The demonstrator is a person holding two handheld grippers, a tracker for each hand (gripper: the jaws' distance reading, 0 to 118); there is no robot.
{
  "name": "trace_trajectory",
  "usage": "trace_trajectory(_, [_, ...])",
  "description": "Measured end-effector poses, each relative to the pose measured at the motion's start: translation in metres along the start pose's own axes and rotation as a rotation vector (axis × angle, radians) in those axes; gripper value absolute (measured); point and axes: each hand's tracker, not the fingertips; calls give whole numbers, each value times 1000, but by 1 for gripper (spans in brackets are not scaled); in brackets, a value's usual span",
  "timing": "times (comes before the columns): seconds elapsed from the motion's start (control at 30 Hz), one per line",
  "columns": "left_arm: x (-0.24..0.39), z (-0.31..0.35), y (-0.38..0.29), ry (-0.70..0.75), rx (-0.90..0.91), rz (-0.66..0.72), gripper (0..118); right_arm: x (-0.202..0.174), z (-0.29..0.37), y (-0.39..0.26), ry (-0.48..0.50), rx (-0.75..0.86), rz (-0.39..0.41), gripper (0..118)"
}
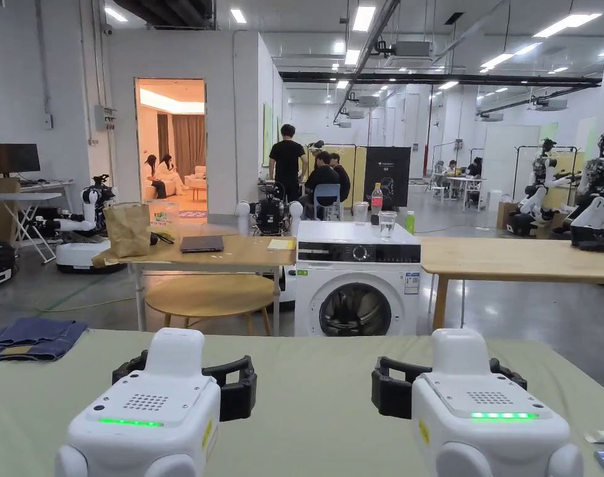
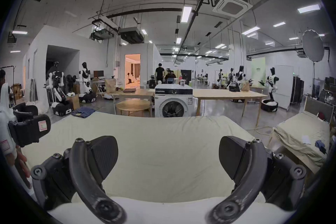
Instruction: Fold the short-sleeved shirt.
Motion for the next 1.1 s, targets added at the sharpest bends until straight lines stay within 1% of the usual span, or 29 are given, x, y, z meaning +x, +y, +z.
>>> trace_trajectory(0.13, [1, 0, 0, -1, 2, 9, 102, 2, 1, 1, -8, 2, -8, 112])
trace_trajectory(0.27, [3, 0, 0, -2, 1, 6, 102, 4, 2, 0, -4, 10, 0, 112])
trace_trajectory(0.37, [3, 0, -1, -7, -2, 8, 102, 1, 1, -1, -35, 3, 11, 112])
trace_trajectory(0.47, [5, 1, -1, -9, -4, 10, 102, 1, 2, -4, -33, 17, 11, 112])
trace_trajectory(0.57, [5, 2, -1, -9, -2, 9, 102, 3, 4, -4, -2, 27, 7, 112])
trace_trajectory(0.67, [5, 1, -1, -9, -5, 10, 102, 2, 0, 0, -21, -11, -5, 112])
trace_trajectory(0.7, [5, 2, -1, -10, -3, 10, 102, 4, -1, 0, -7, -18, -12, 112])
trace_trajectory(0.77, [5, 2, -1, -13, -3, 9, 102, 10, -1, -2, 65, -4, -34, 112])
trace_trajectory(0.83, [5, 2, -1, -10, -3, 6, 102, 9, -1, -4, 29, 3, -47, 112])
trace_trajectory(0.87, [5, 2, -2, -9, -3, 7, 102, 7, 0, -6, 5, 37, -23, 112])
trace_trajectory(0.93, [4, 2, -2, -10, -3, 12, 102, 2, 0, -8, -34, 54, 21, 112])
trace_trajectory(0.97, [4, 2, -2, -8, -2, 13, 102, 1, 1, -7, -73, 56, 30, 112])
trace_trajectory(1.0, [4, 2, -2, -5, 0, 14, 102, 0, 1, -8, -86, 63, 29, 112])
trace_trajectory(1.03, [5, 2, -2, -3, 1, 14, 102, 2, 1, -9, -63, 63, 23, 112])
trace_trajectory(1.1, [5, 3, -2, -3, 4, 13, 102, 2, 2, -7, -55, 55, 15, 112])
